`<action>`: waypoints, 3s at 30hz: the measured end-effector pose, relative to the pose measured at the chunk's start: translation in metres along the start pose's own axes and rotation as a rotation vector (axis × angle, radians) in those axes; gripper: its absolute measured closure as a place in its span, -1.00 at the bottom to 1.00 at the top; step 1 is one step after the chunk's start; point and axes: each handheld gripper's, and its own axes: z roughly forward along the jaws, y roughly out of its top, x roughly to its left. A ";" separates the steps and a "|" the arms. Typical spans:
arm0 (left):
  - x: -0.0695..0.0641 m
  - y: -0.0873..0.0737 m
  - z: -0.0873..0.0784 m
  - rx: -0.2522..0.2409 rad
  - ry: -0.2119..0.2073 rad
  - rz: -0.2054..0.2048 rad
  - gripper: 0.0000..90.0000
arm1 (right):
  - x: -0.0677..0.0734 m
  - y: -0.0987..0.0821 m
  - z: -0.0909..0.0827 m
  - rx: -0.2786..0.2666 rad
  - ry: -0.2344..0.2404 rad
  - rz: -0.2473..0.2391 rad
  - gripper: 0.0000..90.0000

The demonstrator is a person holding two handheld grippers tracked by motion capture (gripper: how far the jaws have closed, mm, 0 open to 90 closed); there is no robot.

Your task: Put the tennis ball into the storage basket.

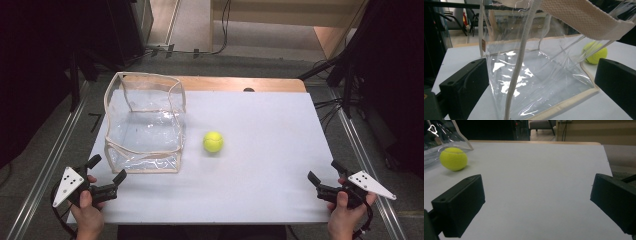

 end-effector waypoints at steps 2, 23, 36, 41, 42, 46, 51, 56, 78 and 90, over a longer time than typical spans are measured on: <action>0.000 0.000 0.000 -0.001 0.000 0.000 -1.00 | 0.000 0.000 0.000 -0.003 0.001 0.002 -1.00; -0.001 -0.001 0.001 0.002 -0.002 0.005 -1.00 | 0.000 0.002 -0.001 -0.008 -0.002 0.006 -1.00; -0.002 -0.001 0.001 0.004 -0.002 0.012 -1.00 | 0.006 0.010 0.001 -0.005 0.028 -0.015 -1.00; -0.003 -0.002 0.002 0.007 -0.004 0.017 -1.00 | 0.007 0.015 0.001 0.000 0.051 -0.018 -1.00; -0.003 -0.002 0.002 0.008 -0.005 0.017 -1.00 | 0.007 0.016 0.001 -0.006 0.051 -0.018 -1.00; -0.003 -0.002 0.001 0.006 -0.005 0.015 -1.00 | 0.007 0.021 0.000 -0.025 0.053 -0.015 -1.00; -0.004 -0.002 0.002 0.007 -0.006 0.018 -1.00 | 0.008 0.025 0.001 -0.026 0.062 -0.017 -1.00; -0.004 -0.002 0.002 0.006 -0.005 0.019 -1.00 | 0.007 0.030 0.003 -0.024 0.077 -0.012 -1.00; -0.005 -0.002 0.002 0.013 -0.009 0.029 -1.00 | 0.013 0.048 0.020 0.011 0.119 -0.039 -1.00; -0.004 -0.002 0.002 0.008 -0.007 0.023 -1.00 | 0.017 0.058 0.032 0.027 0.155 -0.041 -1.00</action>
